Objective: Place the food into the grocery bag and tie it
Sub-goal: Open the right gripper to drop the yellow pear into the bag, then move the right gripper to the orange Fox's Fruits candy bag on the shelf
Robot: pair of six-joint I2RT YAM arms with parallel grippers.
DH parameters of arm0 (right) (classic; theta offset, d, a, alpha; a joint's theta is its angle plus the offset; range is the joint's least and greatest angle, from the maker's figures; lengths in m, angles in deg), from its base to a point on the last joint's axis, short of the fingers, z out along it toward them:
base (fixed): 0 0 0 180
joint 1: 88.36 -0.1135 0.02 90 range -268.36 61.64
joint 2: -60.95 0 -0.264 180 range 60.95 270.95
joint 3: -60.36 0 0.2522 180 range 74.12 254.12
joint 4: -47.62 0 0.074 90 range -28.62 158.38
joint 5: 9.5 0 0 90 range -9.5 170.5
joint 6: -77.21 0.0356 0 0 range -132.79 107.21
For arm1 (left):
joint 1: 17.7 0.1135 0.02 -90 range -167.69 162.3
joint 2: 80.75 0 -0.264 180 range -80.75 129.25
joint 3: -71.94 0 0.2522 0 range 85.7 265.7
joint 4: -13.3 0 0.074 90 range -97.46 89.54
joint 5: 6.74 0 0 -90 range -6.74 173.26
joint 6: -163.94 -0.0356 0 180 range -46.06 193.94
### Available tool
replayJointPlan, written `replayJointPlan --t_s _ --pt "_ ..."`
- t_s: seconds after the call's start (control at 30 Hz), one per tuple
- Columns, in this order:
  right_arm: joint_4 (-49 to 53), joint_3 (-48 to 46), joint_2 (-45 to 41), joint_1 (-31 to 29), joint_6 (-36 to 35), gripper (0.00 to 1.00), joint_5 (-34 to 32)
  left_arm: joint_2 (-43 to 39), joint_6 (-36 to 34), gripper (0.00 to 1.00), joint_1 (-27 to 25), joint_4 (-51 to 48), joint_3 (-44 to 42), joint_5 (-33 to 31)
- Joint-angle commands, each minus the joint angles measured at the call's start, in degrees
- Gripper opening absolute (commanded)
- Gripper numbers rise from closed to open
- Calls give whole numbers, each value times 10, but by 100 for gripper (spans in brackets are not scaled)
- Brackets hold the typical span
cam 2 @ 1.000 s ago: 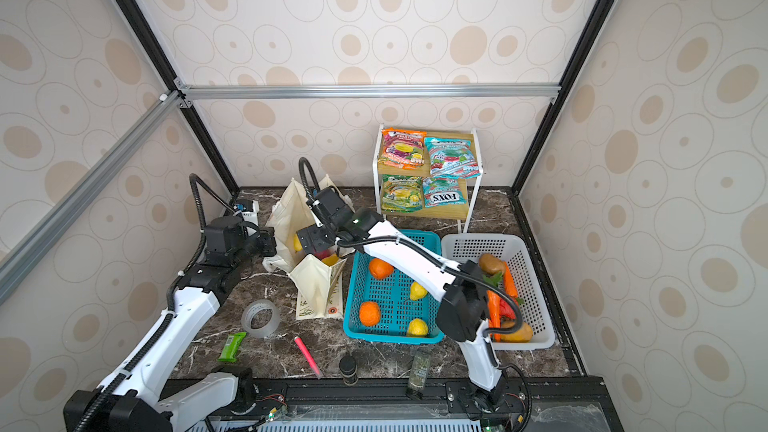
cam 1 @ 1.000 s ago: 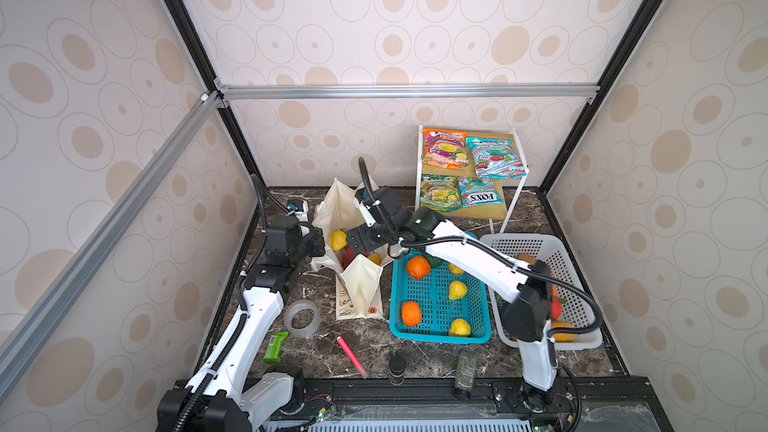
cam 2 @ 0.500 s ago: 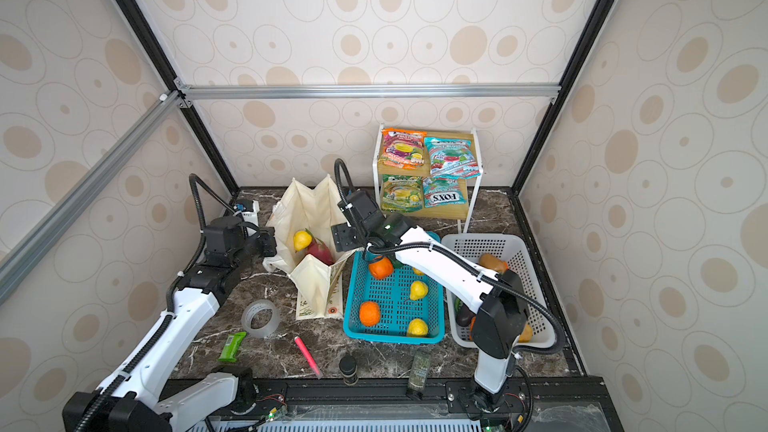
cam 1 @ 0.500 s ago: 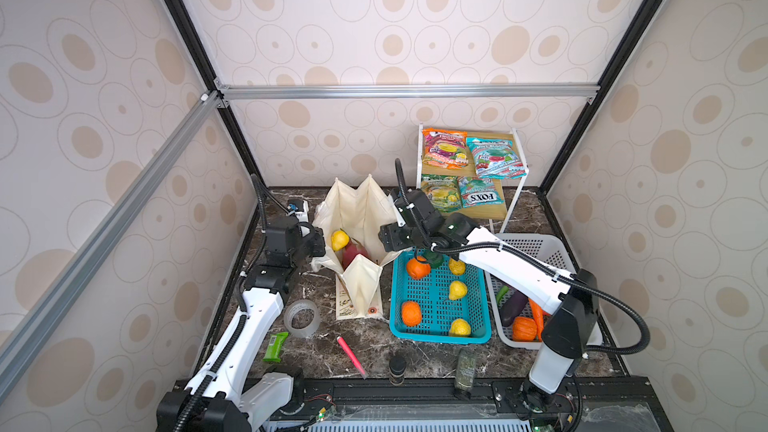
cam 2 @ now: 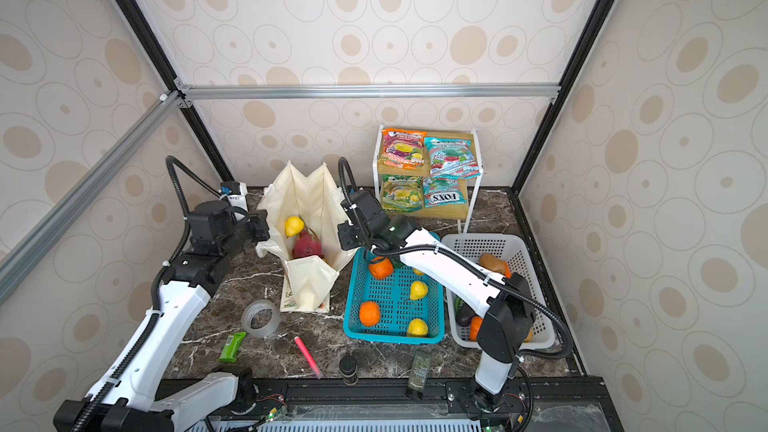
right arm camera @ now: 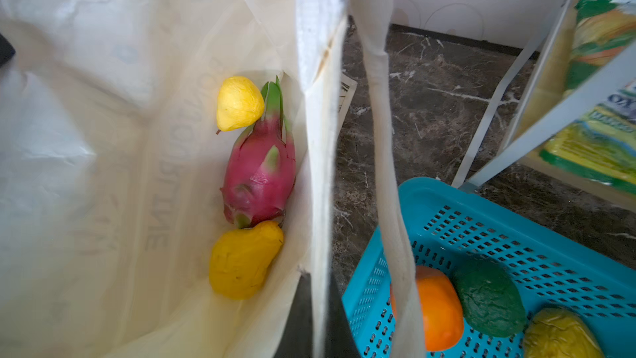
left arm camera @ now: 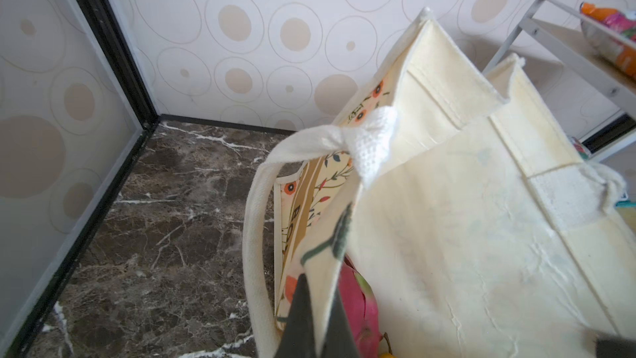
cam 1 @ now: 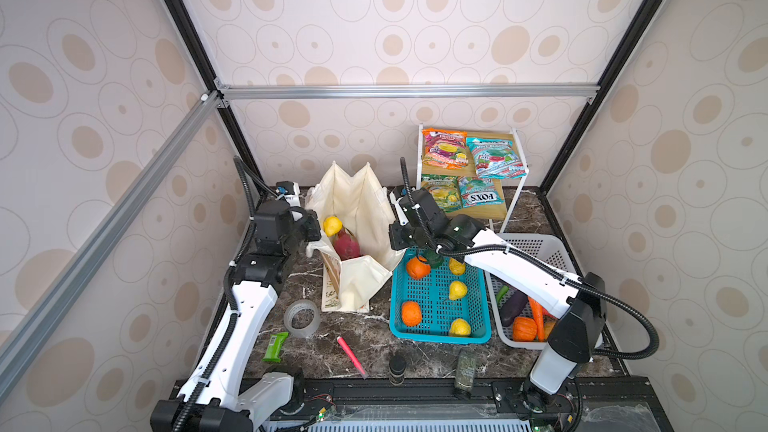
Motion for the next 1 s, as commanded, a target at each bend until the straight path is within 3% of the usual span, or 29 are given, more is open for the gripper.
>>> replayJointPlan --t_s 0.0,0.13,0.3,0.37,0.43,0.53,0.57,0.63,0.8,0.97 --pt "25 -14 -37 22 4 0 -10 6 -5 0 14 4 45 -22" --pt "17 -23 -29 26 10 2 28 13 5 0 16 27 7 8" --pt "-5 -20 6 29 11 12 55 25 8 0 16 72 -45 25" --pt "-8 -13 15 31 13 31 56 27 3 0 16 81 -53 23" --pt "5 11 17 32 6 64 44 30 -2 0 15 85 -61 28" --pt "20 40 -5 32 2 95 -2 30 0 0 15 95 -83 45" --pt "23 50 -17 32 7 100 -32 31 2 0 16 91 -86 48" --pt "37 77 -41 36 -10 100 -65 26 -3 0 16 85 -88 44" --pt "6 98 -95 88 -43 100 -18 9 -8 0 15 85 -98 23" --pt "69 197 -61 165 -27 95 -11 16 -2 0 14 87 -99 40"
